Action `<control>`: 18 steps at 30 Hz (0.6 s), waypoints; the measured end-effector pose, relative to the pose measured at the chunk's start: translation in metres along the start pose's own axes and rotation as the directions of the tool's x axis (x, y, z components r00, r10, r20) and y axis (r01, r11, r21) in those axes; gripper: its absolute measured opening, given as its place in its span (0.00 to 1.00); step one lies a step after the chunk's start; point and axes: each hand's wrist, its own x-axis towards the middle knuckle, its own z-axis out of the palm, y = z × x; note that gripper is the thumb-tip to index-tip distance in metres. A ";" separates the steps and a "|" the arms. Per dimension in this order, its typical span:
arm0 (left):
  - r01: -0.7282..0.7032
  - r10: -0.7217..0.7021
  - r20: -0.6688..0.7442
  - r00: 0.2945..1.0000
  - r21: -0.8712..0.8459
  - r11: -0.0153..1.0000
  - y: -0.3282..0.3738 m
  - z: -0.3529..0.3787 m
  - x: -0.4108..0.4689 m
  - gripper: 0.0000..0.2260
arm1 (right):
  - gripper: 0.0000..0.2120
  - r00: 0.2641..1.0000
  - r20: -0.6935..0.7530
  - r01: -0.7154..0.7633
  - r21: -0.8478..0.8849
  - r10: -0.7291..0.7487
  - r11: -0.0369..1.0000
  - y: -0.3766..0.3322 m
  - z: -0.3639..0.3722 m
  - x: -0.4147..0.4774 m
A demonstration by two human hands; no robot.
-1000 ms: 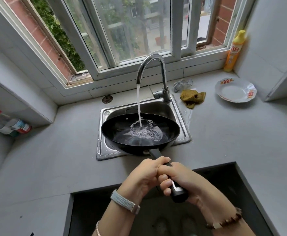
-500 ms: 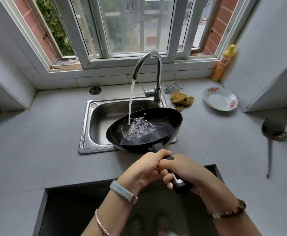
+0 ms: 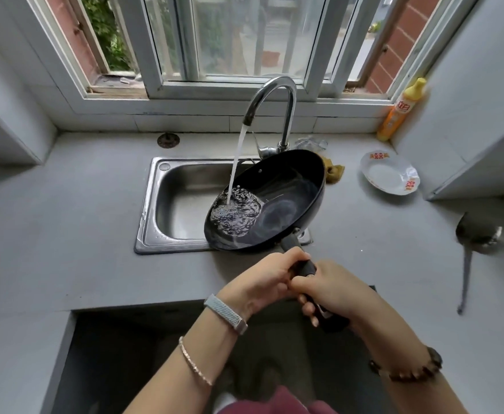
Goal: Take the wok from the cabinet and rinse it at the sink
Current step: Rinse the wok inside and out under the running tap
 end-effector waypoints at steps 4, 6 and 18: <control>-0.011 0.011 0.006 1.000 -0.027 1.000 -0.004 -0.003 0.001 0.10 | 0.03 1.000 -0.030 0.004 -0.041 -0.005 0.999 0.005 0.004 0.003; -0.014 0.015 0.023 1.000 -0.042 0.999 -0.005 -0.004 0.001 0.10 | 0.01 0.999 -0.041 0.009 -0.059 -0.011 0.998 0.007 0.007 0.004; -0.098 0.097 -0.022 0.995 -0.014 0.995 -0.007 -0.005 -0.006 0.15 | 0.08 0.995 0.091 0.027 0.253 -0.052 0.967 0.007 0.003 0.008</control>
